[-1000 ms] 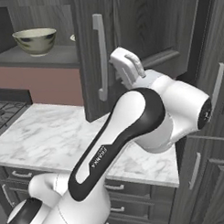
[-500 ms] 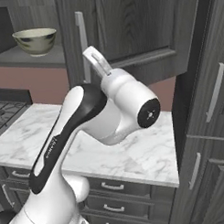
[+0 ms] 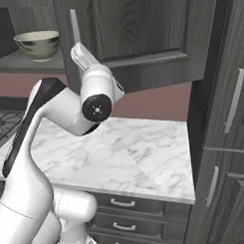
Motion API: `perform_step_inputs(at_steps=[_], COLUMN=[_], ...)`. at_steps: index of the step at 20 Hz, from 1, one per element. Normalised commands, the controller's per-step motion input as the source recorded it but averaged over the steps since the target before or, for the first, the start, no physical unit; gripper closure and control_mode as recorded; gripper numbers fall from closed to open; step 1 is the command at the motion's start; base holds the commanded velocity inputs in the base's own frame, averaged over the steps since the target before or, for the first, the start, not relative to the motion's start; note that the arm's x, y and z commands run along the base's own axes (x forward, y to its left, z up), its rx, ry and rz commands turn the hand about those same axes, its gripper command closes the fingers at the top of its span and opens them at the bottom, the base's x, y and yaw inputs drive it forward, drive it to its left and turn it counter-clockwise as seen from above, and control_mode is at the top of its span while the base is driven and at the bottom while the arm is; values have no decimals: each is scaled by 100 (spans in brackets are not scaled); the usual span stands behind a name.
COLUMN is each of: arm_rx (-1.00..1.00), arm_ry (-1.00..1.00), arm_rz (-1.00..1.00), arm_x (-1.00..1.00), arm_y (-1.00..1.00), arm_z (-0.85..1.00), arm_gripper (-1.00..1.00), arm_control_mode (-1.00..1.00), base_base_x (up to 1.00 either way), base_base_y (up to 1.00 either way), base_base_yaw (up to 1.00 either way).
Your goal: Open the cabinet. Pick the bowls from the counter and place them in the cabinet. Then close the cabinet.
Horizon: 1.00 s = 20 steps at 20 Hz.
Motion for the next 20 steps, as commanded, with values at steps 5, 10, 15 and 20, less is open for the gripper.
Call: perform_step_inputs(at_steps=[5, 10, 15, 20], arm_rx=[-1, 0, 6, 8], arm_ry=[2, 5, 6, 14], arm_rz=[-27, -15, -7, -6], arm_x=[100, 100, 100, 100], arm_y=[0, -2, -14, -9], arm_z=[12, 11, 6, 0], arm_gripper=[-100, -100, -100, -100], arm_control_mode=[-100, -100, -100, -100], base_base_x=[0, 0, 0, 0], base_base_y=[0, 0, 0, 0], base_base_yaw=[0, 0, 0, 0])
